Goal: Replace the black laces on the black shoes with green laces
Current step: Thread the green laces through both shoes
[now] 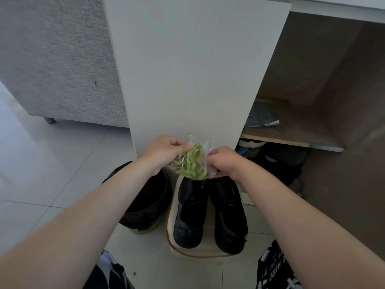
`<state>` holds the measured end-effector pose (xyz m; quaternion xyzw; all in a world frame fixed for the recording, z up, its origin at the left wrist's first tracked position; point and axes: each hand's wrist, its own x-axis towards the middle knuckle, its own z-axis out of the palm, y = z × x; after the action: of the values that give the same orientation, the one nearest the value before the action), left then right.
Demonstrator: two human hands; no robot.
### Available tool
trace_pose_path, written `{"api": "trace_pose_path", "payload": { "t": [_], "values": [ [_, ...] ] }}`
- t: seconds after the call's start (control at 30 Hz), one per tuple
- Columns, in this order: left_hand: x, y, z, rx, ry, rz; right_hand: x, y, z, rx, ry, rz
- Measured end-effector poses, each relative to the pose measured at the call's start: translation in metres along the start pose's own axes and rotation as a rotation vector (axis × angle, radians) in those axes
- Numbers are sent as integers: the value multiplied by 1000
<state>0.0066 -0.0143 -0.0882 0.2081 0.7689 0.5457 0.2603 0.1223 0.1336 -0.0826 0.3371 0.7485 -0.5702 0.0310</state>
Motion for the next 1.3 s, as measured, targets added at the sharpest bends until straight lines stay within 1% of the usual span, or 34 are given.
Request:
{"api": "trace_pose_path", "payload": {
  "t": [0.07,0.13,0.2,0.27,0.3,0.4,0.47,0.53,0.63,0.7,0.77,0.87,0.93,1.0,1.07,1.17,1.23,1.3],
  "values": [
    [0,-1,-4,-12,-10,1,-2,-2,1,29,83,-14],
    [2,0,-9,-22,64,19,-3,-5,-2,112,148,-28],
    [2,0,-14,-17,145,53,-2,-7,-4,141,197,-47],
    [3,-1,-18,-51,142,69,0,-9,-2,160,218,-67],
    [2,-2,-19,-63,106,79,0,-10,0,173,191,-78],
    [-3,1,-15,-92,-41,113,-3,-12,9,148,3,-93],
    [-5,3,-13,-85,-91,131,-3,-11,14,94,-12,-116],
    [-3,1,-17,-33,-70,157,2,-10,15,91,52,-126],
    [2,-2,-26,142,62,228,12,-9,12,169,110,-91],
    [2,-2,-30,254,118,263,17,-10,10,212,136,-68],
    [0,-1,-31,339,103,238,17,-10,14,257,108,-75],
    [-5,-2,-30,378,-5,181,15,-11,23,282,27,-96],
    [-3,-8,-34,498,0,213,15,-12,26,288,61,-87],
    [3,-17,-43,662,60,229,18,-13,26,328,159,-64],
    [10,-30,-54,796,104,177,20,-13,24,355,226,-65],
    [13,-46,-68,951,132,32,19,-13,28,312,205,-83],
    [7,-55,-73,1059,35,-84,18,-13,35,269,145,-95],
    [4,-70,-77,1095,-132,-220,18,-13,40,214,72,-119]
  ]
}}
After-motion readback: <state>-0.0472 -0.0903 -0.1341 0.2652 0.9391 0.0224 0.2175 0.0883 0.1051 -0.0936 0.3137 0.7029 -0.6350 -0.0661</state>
